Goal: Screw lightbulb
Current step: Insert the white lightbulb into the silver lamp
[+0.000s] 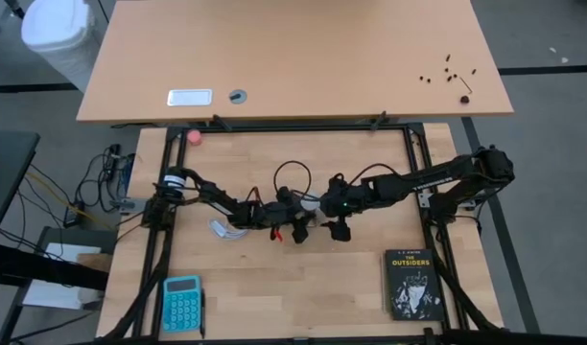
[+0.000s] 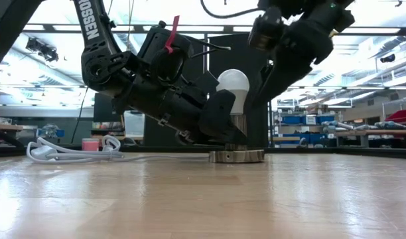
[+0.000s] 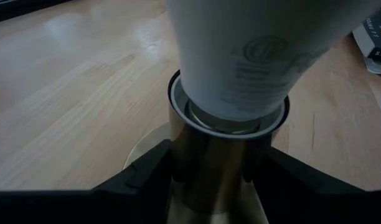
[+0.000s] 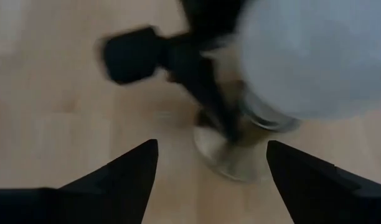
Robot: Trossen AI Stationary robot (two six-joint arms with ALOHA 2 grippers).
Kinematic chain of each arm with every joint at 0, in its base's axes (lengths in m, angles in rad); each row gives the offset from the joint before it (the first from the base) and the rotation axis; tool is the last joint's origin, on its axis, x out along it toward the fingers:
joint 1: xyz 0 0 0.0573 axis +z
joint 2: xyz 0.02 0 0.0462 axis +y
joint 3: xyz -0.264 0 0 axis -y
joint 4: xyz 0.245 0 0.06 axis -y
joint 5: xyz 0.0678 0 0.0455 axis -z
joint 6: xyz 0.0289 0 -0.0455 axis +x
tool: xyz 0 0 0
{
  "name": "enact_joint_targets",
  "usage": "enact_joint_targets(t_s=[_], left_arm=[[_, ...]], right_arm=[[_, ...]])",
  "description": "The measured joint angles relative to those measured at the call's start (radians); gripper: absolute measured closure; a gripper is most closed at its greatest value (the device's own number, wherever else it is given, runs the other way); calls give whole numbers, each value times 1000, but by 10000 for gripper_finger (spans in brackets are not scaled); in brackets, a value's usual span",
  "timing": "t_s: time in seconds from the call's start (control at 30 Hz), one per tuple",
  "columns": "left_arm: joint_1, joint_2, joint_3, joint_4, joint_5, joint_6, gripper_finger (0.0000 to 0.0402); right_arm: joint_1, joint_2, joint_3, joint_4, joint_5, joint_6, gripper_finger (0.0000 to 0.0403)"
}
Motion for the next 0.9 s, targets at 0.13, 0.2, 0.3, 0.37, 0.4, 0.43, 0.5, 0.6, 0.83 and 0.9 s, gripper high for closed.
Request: enact_joint_targets(t_s=[0.13,0.2,0.3,0.37,0.4,0.43,0.5,0.6,0.83,0.9], left_arm=[[0,0,0,0,0,0,194],[0,0,0,0,0,0,194],[0,0,0,0,0,0,194],[0,0,0,-1,1,0,194],[0,0,0,-1,1,0,194],[0,0,0,-1,1,0,194],[0,0,0,-1,1,0,194],[0,0,0,-1,1,0,194],[0,0,0,7,1,-2,194],[0,0,0,8,1,-2,194]], right_arm=[[-39,0,0,42,14,-18,94],[-56,0,0,60,8,-32,95],[-67,0,0,90,-25,-35,95],[-66,0,0,89,-39,-36,95],[-63,1,0,89,-42,-36,95],[-59,1,0,89,-43,-36,95],[-46,1,0,88,-43,-36,95],[-33,1,0,86,-45,-29,95],[-50,1,0,84,2,-33,95],[-61,1,0,106,4,-37,95]])
